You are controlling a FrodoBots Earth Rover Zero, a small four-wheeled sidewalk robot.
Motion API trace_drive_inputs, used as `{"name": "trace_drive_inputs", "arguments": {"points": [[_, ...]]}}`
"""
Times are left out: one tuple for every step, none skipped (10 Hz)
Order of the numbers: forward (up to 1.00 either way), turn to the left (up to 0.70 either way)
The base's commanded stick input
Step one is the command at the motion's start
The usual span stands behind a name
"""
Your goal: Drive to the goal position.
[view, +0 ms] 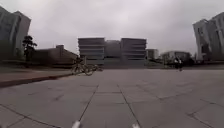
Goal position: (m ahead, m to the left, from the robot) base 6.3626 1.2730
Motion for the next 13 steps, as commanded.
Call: {"name": "trace_drive_inputs", "arguments": {"points": [[0.7, -0.01], [0.7, -0.01], [0.7, -0.01], [0.7, -0.01], [0.7, -0.01], [0.7, -0.01], [0.7, -0.01], [0.7, -0.01], [0.7, -0.01], [0.7, -0.01], [0.7, -0.01], [0.7, -0.01], [0.7, -0.01]]}}
